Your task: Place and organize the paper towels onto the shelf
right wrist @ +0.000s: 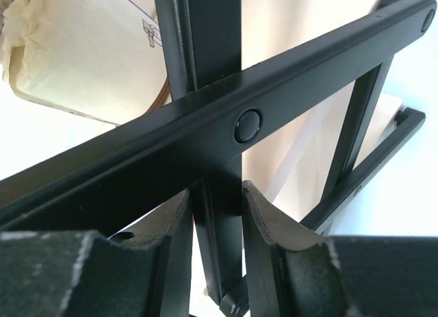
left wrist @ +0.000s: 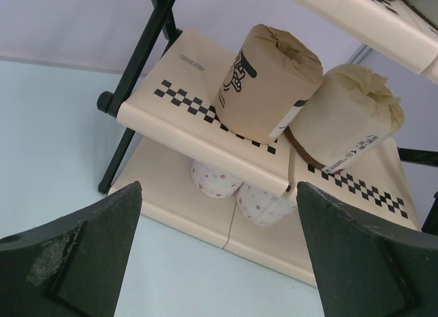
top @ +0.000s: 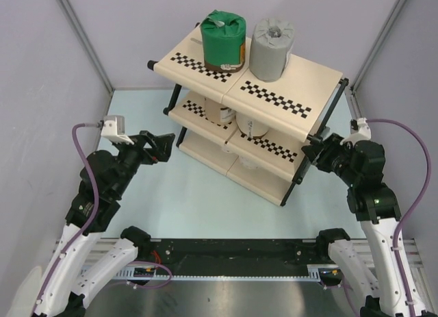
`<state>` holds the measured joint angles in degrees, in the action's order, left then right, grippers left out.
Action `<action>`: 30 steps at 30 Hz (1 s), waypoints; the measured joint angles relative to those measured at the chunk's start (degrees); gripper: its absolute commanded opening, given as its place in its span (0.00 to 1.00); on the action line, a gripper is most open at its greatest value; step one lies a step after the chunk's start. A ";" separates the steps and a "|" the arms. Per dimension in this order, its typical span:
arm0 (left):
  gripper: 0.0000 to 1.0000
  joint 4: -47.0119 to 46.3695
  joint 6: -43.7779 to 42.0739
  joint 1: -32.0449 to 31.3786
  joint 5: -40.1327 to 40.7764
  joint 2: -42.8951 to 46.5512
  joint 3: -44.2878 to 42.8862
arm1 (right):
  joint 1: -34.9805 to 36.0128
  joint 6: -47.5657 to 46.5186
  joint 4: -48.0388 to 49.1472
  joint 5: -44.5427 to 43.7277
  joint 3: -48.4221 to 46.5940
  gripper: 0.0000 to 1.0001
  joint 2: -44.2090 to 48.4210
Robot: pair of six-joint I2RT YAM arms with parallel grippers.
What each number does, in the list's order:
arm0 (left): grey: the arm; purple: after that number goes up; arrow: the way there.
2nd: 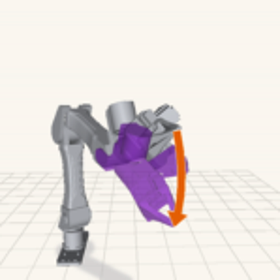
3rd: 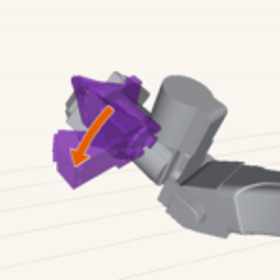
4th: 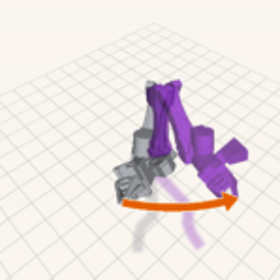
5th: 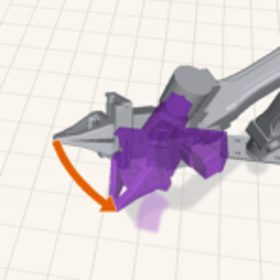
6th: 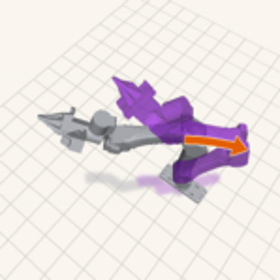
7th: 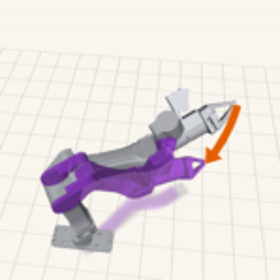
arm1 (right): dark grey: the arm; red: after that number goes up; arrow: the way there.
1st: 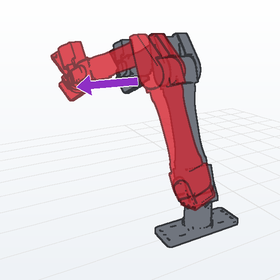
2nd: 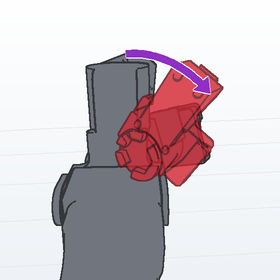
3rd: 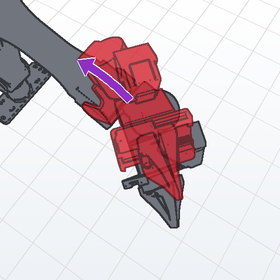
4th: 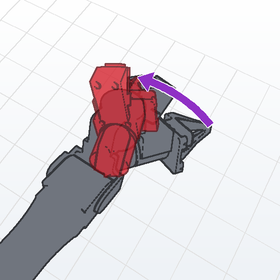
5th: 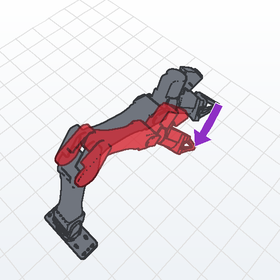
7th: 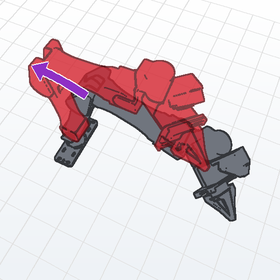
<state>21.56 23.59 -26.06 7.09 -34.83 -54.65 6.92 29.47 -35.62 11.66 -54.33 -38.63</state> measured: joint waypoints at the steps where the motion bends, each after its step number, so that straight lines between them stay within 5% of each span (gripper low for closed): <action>1: 0.99 -0.07 0.04 0.00 -0.02 0.00 0.22 | 0.00 0.48 0.37 -0.37 0.74 0.41 0.87; 10: 0.99 -0.46 0.52 0.00 -1.03 -0.04 2.36 | -0.20 1.40 -4.61 -4.59 1.99 0.78 5.51; 18: 0.99 -0.81 0.52 0.00 -1.36 -0.02 2.82 | -0.31 2.16 -11.13 -8.59 0.63 0.79 11.26; 27: 0.99 -1.27 0.79 0.00 -1.62 0.02 3.37 | -0.31 5.75 -13.62 -33.53 -3.65 0.78 20.37; 30: 0.99 -1.31 0.98 0.00 -1.88 0.09 3.56 | -0.22 5.79 -8.61 -39.56 -5.77 0.70 19.93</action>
<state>20.25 24.58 -26.06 5.21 -34.74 -51.09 6.70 35.27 -44.23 -27.90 -60.10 -18.70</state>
